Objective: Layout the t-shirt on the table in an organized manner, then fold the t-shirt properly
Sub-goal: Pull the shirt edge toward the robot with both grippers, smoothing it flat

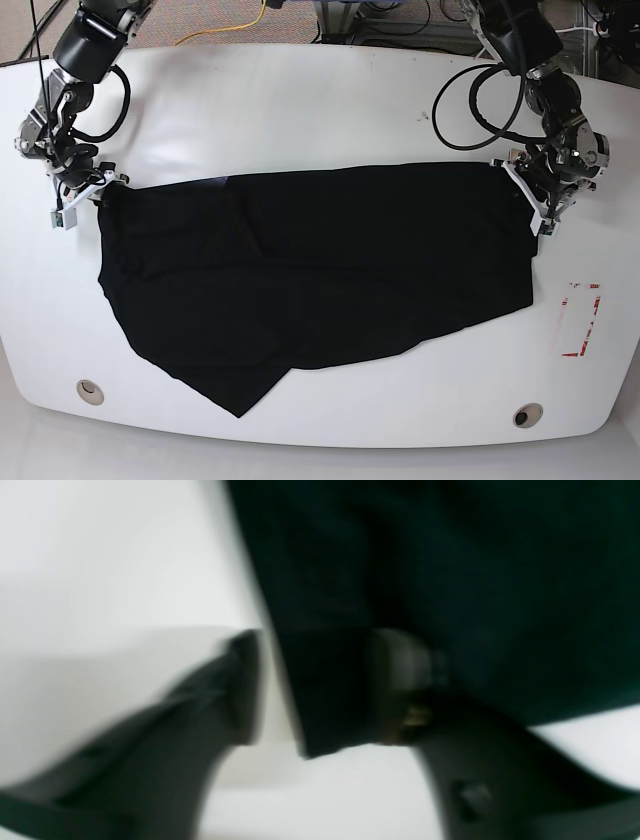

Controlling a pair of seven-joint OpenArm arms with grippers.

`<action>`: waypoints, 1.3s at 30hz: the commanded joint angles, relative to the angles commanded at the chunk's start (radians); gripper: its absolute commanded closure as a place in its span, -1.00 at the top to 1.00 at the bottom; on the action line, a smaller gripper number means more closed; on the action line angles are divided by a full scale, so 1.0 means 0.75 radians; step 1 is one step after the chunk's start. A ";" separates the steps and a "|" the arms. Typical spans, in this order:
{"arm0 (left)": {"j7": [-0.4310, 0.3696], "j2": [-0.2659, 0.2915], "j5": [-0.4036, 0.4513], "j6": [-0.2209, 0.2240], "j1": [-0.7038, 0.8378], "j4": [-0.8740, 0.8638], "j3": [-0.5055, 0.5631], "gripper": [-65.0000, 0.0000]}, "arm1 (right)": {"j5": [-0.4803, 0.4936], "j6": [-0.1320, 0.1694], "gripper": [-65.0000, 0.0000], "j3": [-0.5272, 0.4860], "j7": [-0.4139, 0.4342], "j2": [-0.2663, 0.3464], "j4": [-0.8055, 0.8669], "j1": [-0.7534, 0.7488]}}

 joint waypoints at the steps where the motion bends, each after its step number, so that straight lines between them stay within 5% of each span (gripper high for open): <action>1: 0.000 -0.002 0.002 0.000 0.000 0.000 0.016 -0.65 | 0.000 0.000 -0.87 0.000 -0.002 0.000 0.000 0.000; 8: 0.000 -0.006 0.006 0.000 0.082 0.070 0.070 -0.87 | 0.000 0.000 -1.00 0.010 -0.094 0.000 0.115 -0.076; 26: 0.090 -0.149 0.006 0.000 0.383 0.421 0.065 -0.86 | 0.002 0.000 -1.00 0.188 -0.319 -0.151 0.706 -0.552; 39: 0.092 -0.203 0.002 0.000 0.561 0.432 0.061 -0.85 | 0.002 0.000 -1.00 0.192 -0.327 -0.272 0.945 -0.788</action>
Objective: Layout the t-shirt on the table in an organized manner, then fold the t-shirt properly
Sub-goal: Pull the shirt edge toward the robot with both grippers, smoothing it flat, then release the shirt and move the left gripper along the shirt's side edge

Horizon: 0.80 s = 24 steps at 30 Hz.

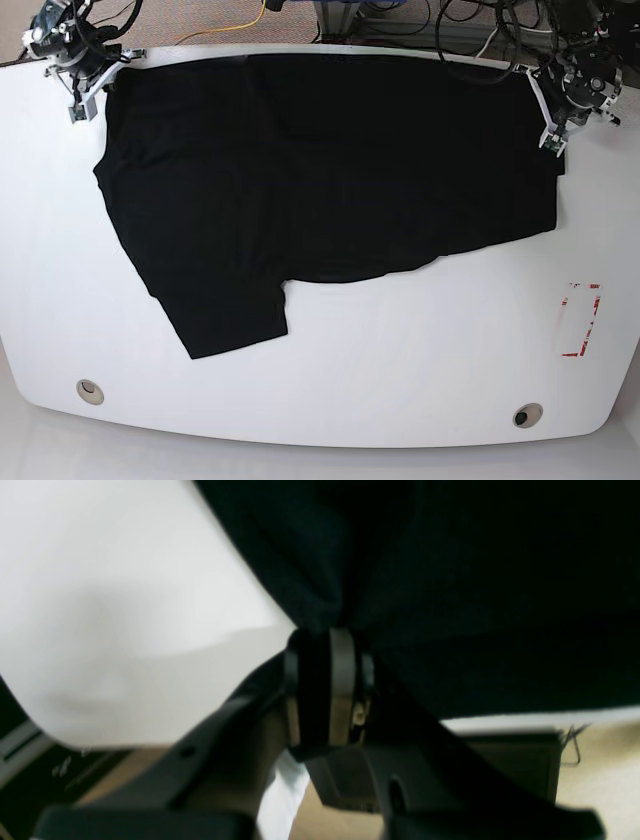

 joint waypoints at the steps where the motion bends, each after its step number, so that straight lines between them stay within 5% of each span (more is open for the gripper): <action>1: 0.000 0.000 0.000 0.000 0.002 0.000 0.000 -0.85 | 0.000 0.000 -1.00 0.000 0.000 0.000 0.000 0.000; 7: 0.000 0.000 0.000 0.000 0.008 0.002 0.004 -0.71 | 0.000 0.000 -0.82 0.000 0.000 -0.002 0.002 0.004; 15: 0.000 -0.002 0.000 0.000 0.002 0.057 0.006 0.10 | -0.002 0.000 0.43 0.121 0.000 -0.014 0.031 0.029; 18: 0.000 0.000 0.000 0.000 -0.014 0.115 0.004 0.19 | -0.010 0.000 0.79 0.178 0.000 -0.016 0.051 0.059; 24: 0.086 0.008 0.000 0.000 -0.125 0.192 -0.010 0.19 | -0.002 0.000 0.88 0.192 0.000 0.008 0.098 0.104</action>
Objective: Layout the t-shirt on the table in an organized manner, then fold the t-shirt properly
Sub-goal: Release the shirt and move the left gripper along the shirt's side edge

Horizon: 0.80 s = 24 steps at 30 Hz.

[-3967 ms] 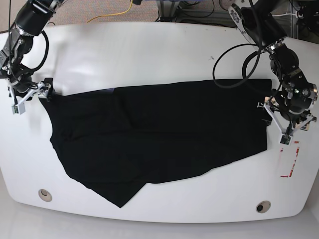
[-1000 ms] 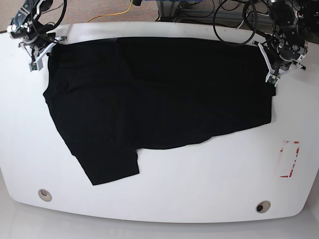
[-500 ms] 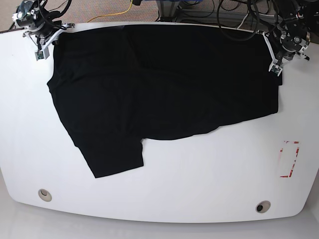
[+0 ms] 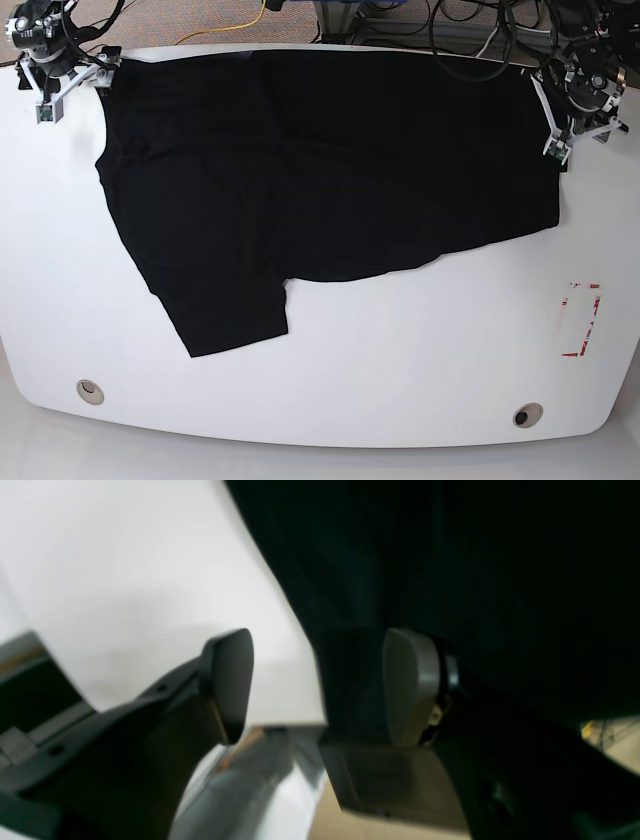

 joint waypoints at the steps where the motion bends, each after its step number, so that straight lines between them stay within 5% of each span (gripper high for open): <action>1: 0.010 0.000 0.000 0.000 -0.012 0.004 -0.006 0.19 | 0.000 0.000 0.88 0.000 0.000 0.002 0.000 0.006; 14: 0.086 0.080 0.010 0.000 -0.479 -0.057 -0.133 0.19 | -0.012 0.000 0.88 -0.172 0.000 0.100 -0.002 0.223; 24: 0.063 0.117 0.002 0.000 -0.691 -0.389 -0.135 0.19 | -0.012 0.000 0.88 -0.313 0.000 0.117 -0.002 0.276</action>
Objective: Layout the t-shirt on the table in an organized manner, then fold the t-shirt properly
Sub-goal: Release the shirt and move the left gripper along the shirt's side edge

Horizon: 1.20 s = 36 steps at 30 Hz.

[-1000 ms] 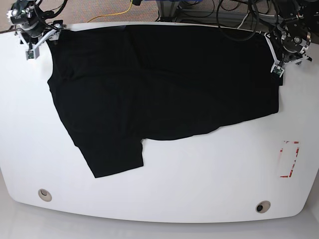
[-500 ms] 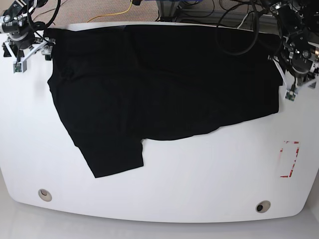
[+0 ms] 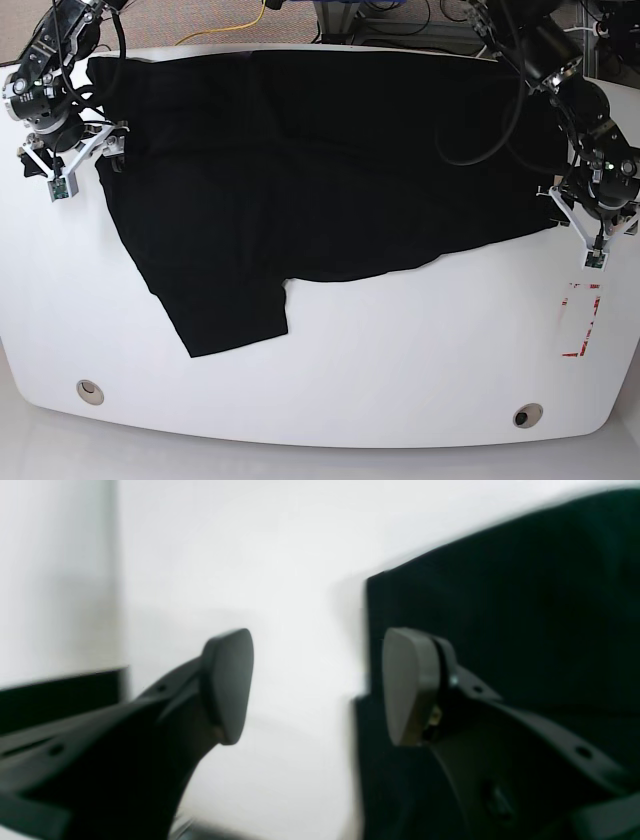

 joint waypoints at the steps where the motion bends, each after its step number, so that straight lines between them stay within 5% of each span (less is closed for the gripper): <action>1: -0.018 0.000 0.000 0.000 -0.014 -0.039 -0.004 0.19 | 0.000 0.000 0.88 -0.006 0.000 0.000 0.000 0.000; 14: -0.235 -0.006 0.002 0.000 -0.184 -0.561 -0.186 0.20 | 0.000 0.000 0.88 -0.008 0.000 -0.004 -0.057 0.000; 25: -0.293 -0.002 0.000 0.000 -0.176 -0.685 -0.108 0.15 | -0.002 0.000 0.88 -0.004 0.000 -0.037 -0.049 0.000; 27: -0.293 -0.002 0.000 0.000 -0.176 -0.685 -0.094 0.03 | -0.002 0.000 0.88 -0.004 0.000 -0.039 -0.049 0.000; 32: -0.288 -0.002 0.000 0.000 -0.158 -0.681 -0.072 -0.82 | -0.002 0.000 0.88 -0.004 0.000 -0.039 -0.049 0.000; 36: -0.274 -0.002 0.000 0.000 -0.115 -0.587 -0.020 -0.94 | -0.002 0.000 0.88 -0.004 0.000 -0.039 -0.051 0.000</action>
